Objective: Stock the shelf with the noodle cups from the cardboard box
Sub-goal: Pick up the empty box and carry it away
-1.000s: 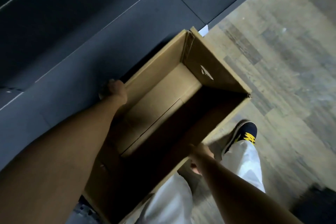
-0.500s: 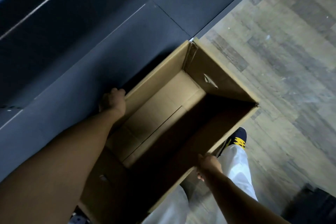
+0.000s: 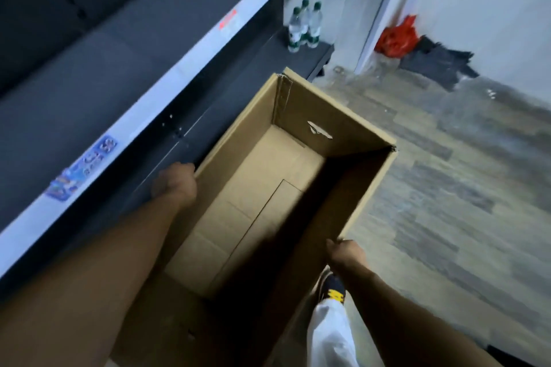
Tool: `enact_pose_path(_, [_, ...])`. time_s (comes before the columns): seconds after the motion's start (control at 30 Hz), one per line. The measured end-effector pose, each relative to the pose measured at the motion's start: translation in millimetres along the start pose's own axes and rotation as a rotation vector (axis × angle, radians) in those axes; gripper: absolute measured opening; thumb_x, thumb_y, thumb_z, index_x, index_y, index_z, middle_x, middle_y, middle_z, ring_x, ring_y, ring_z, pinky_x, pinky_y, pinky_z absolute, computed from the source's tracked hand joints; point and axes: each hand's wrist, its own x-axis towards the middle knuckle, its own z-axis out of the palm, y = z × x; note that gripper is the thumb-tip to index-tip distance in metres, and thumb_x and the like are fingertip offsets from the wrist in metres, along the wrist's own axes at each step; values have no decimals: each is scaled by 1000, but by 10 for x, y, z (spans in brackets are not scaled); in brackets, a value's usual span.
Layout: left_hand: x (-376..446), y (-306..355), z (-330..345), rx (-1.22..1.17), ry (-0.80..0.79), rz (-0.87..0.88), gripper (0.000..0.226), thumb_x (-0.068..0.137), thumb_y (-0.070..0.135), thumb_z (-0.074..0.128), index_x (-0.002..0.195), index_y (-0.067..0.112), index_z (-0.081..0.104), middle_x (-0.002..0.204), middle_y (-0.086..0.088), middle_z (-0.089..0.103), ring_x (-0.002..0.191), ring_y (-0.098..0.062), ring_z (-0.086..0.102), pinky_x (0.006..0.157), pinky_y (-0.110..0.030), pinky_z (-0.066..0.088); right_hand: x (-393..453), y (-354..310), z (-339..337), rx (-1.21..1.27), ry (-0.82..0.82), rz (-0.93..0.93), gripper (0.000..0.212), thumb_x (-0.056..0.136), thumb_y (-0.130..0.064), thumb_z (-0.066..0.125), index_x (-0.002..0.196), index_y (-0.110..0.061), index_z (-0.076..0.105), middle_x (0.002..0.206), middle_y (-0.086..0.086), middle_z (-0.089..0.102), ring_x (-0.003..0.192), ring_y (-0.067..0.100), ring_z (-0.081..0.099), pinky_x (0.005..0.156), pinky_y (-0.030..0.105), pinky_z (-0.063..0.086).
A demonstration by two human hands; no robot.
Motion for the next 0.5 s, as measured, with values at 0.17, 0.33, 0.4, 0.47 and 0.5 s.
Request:
enact_pose_path(0.17, [-72, 918, -964, 105, 61, 106, 24, 98, 24, 43, 117, 15, 54, 124, -10, 55, 111, -31, 57, 85, -37, 48, -18, 72, -1265, 168, 101, 37, 38, 93, -44, 44, 75, -14, 59, 94, 15, 71, 91, 32, 68, 80, 35, 55])
enact_pose_path(0.33, [-118, 1948, -1858, 207, 147, 215, 25, 97, 32, 44, 119, 24, 54, 128, -2, 54, 117, -23, 51, 90, -37, 39, -76, 234, -2565, 238, 267, 70, 40, 93, -45, 46, 102, -12, 66, 110, 12, 67, 106, 31, 62, 83, 30, 47])
enact_pose_path(0.4, [-115, 2402, -2181, 225, 187, 260, 26, 96, 30, 42, 120, 26, 54, 129, 1, 54, 118, -21, 50, 90, -36, 38, -69, 311, -3044, 286, 327, 88, 40, 91, -45, 46, 100, -12, 67, 110, 14, 68, 105, 32, 62, 84, 32, 47])
enact_pose_path(0.47, [-111, 2861, -2476, 242, 226, 309, 27, 97, 30, 40, 119, 26, 54, 128, 2, 55, 117, -20, 51, 89, -36, 39, -42, 416, -3497, 307, 388, 102, 40, 91, -44, 45, 99, -11, 66, 110, 14, 68, 105, 32, 62, 85, 32, 47])
enact_pose_path(0.5, [-120, 3090, -2615, 249, 242, 339, 27, 97, 31, 40, 119, 25, 54, 127, 2, 55, 116, -20, 51, 89, -35, 39, -33, 478, -3714, 309, 422, 118, 41, 92, -43, 44, 101, -10, 66, 111, 15, 67, 106, 32, 62, 86, 33, 48])
